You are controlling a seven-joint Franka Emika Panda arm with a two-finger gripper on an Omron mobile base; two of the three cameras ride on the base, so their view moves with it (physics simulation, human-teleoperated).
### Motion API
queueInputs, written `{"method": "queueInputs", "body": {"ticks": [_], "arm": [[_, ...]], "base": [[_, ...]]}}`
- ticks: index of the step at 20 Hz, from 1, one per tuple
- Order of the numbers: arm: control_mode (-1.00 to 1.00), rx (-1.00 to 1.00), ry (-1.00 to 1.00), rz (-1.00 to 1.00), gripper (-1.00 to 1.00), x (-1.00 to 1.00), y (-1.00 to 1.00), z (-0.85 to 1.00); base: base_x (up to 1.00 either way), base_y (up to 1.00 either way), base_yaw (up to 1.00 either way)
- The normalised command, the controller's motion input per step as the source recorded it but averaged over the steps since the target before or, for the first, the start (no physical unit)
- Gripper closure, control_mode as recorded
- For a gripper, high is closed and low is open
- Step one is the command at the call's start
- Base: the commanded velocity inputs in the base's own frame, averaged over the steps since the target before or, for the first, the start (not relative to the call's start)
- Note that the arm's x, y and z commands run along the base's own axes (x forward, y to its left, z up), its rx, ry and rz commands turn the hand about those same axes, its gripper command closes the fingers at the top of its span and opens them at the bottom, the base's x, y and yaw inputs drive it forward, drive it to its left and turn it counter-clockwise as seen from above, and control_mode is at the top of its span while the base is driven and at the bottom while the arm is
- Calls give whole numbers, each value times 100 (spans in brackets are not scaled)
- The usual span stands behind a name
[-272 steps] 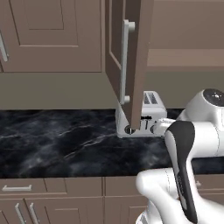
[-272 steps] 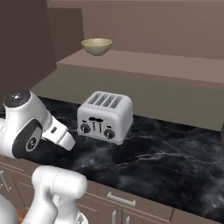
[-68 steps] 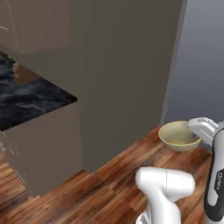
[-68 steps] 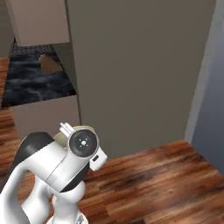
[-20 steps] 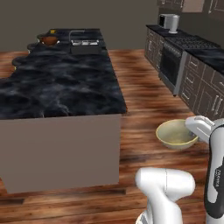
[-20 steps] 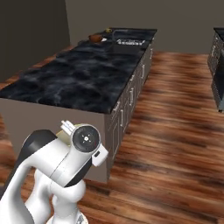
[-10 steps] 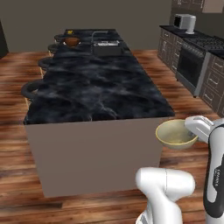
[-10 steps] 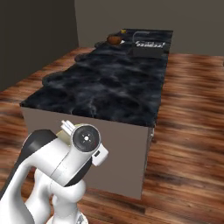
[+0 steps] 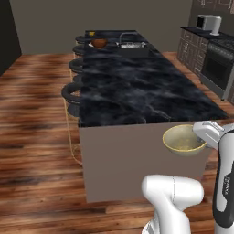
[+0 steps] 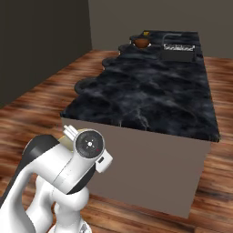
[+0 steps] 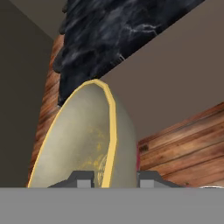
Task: Take the smaller bowl and place it next to the appetizer plate on the dining counter , and place the larger bowl next to the plate with cooked food.
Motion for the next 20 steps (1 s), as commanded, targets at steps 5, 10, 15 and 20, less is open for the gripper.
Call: {"method": "queueInputs", "body": {"ticks": [5,10,15,20], "arm": [[100,0,0,0,100,0,0,0],[100,0,0,0,100,0,0,0],[100,0,0,0,100,0,0,0],[100,0,0,0,100,0,0,0]], "base": [[10,100,0],[12,100,0],[36,100,-7],[61,100,-26]]}}
